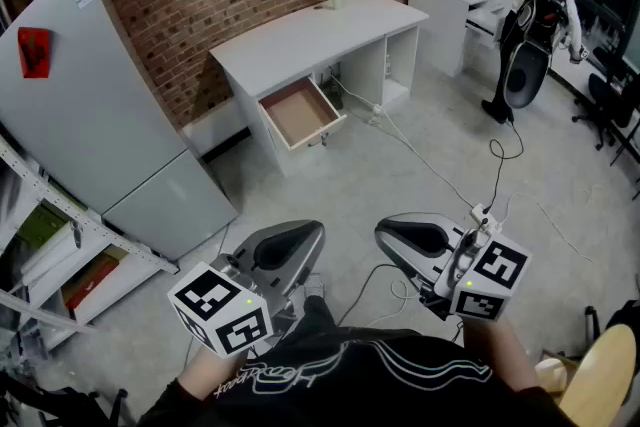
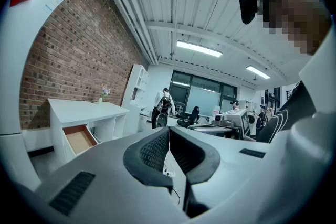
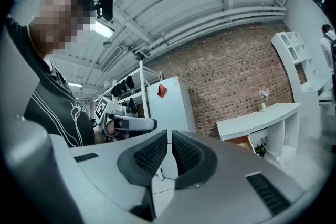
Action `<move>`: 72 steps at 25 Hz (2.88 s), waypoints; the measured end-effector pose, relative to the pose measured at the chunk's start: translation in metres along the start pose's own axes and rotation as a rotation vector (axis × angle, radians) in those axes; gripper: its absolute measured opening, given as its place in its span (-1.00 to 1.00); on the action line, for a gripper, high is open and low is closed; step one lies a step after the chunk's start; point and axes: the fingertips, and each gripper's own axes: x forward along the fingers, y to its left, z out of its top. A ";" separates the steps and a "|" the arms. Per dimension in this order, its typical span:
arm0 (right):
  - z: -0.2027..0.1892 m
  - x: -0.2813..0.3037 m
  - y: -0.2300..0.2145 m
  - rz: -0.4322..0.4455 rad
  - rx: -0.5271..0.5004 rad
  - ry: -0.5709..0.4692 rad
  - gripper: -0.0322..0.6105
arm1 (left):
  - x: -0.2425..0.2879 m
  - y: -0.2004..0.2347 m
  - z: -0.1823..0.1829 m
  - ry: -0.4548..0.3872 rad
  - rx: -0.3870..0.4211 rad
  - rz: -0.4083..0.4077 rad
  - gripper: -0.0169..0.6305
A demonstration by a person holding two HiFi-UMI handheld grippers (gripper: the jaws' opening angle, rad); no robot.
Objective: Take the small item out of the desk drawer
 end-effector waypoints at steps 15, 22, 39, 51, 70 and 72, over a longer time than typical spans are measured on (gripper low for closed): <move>-0.010 0.021 -0.036 0.002 0.051 0.004 -0.72 | 0.019 0.035 -0.006 0.015 -0.010 0.017 -0.88; -0.027 0.057 -0.076 0.021 0.075 0.051 -0.72 | 0.044 0.090 -0.014 0.029 -0.051 0.026 -0.88; -0.014 0.239 -0.330 -0.024 0.261 0.126 -0.72 | 0.208 0.365 0.014 0.163 -0.186 0.007 -0.88; -0.044 0.335 -0.458 -0.021 0.235 0.222 -0.72 | 0.273 0.515 -0.010 0.176 -0.257 0.097 -0.88; -0.158 0.453 -0.592 0.224 0.229 0.517 -0.71 | 0.321 0.653 -0.102 0.180 -0.495 0.380 -0.88; -0.177 0.466 -0.607 0.266 0.201 0.566 -0.71 | 0.326 0.668 -0.113 0.181 -0.516 0.414 -0.88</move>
